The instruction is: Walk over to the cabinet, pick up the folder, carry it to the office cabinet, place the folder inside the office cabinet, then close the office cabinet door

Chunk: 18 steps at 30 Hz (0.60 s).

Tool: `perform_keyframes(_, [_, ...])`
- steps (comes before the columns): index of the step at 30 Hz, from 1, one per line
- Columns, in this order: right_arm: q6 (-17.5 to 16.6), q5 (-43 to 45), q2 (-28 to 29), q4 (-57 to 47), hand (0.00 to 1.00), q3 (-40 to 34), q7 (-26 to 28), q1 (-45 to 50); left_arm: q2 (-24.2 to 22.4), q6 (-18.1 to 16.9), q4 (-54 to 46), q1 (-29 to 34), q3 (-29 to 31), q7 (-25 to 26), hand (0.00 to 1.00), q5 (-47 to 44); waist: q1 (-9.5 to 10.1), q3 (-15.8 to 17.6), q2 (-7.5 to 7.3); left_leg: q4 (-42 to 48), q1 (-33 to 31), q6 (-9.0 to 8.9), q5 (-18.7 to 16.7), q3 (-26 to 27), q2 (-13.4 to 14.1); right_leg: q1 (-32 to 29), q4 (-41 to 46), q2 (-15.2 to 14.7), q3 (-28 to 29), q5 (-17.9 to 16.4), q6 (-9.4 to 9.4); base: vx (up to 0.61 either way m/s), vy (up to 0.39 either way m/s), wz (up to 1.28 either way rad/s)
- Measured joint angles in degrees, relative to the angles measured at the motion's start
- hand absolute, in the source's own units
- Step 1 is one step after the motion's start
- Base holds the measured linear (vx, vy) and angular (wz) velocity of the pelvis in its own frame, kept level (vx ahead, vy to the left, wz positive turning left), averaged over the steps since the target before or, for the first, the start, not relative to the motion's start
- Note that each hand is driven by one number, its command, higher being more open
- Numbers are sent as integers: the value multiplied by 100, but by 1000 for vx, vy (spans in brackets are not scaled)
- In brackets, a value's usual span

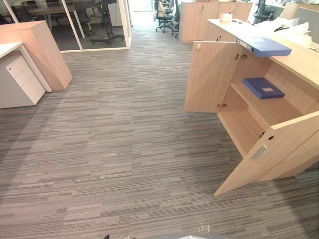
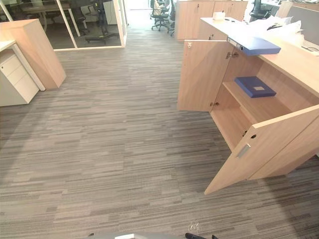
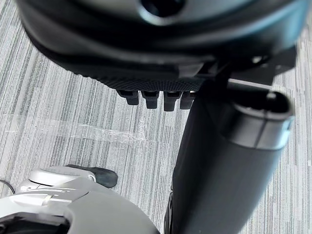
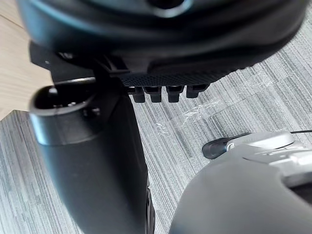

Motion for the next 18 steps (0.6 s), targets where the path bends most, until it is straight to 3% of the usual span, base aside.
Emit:
perform_keyframes(10, [-15,4,0,-2,100,-1,37,-66,10,-53,-1,-5,-53,-185,100,-183,0,64,3,-285,202,23,148,-27,-33,77,3,-33,-15,-11,35,-21,-1,1])
perform_keyframes(18, [-10,-18,19,0,100,-10,-100,-102,5,-133,-5,-8,-104,60,100,-42,-1,67,-1,-328,202,31,161,-66,-40,78,-22,-33,-55,-19,46,-3,-5,1])
